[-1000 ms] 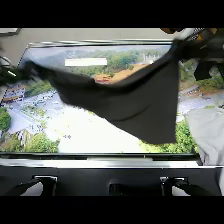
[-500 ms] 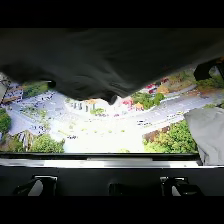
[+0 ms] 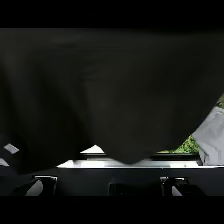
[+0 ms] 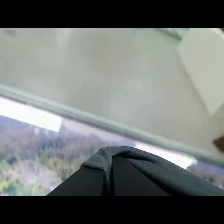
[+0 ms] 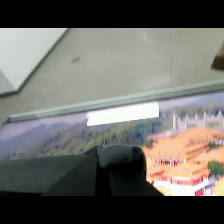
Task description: Fold the clothes and pants, and hang the long-sleeved shirts on hangers.
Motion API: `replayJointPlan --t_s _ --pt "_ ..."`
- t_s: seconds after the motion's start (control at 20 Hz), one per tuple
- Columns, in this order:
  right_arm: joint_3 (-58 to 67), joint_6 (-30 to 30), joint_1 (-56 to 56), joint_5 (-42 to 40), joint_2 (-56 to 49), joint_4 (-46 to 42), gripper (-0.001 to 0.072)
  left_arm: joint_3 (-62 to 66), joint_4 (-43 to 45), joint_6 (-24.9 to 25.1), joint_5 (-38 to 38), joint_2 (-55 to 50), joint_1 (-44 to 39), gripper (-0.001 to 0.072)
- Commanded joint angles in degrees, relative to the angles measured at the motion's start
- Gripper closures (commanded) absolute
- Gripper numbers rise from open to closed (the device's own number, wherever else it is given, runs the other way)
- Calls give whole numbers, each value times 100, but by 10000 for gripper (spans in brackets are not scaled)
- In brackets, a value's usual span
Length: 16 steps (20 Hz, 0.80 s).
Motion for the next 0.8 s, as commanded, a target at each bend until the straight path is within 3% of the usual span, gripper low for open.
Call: replayJointPlan --t_s 0.0,0.3,0.45,0.65,0.7,0.75 --pt "-57 330 2 601 -1519 48 676 7 -125 555 164 -1611 -503 690" --pt "-219 352 2 -354 -4301 267 676 11 -129 619 1078 -4402 -1381 690" --pt "-219 352 2 -1115 -5305 870 676 11 -129 835 1141 -5152 -1639 689" --pt "-219 350 2 -1281 -5956 1530 675 11 -133 831 1078 -5523 -1786 683" --pt "-219 350 2 -1270 -5993 1547 674 11 -144 811 1071 -5512 -1784 637" --pt "-219 350 2 -1239 -5989 1550 635 13 -157 804 1005 -5477 -1759 486"
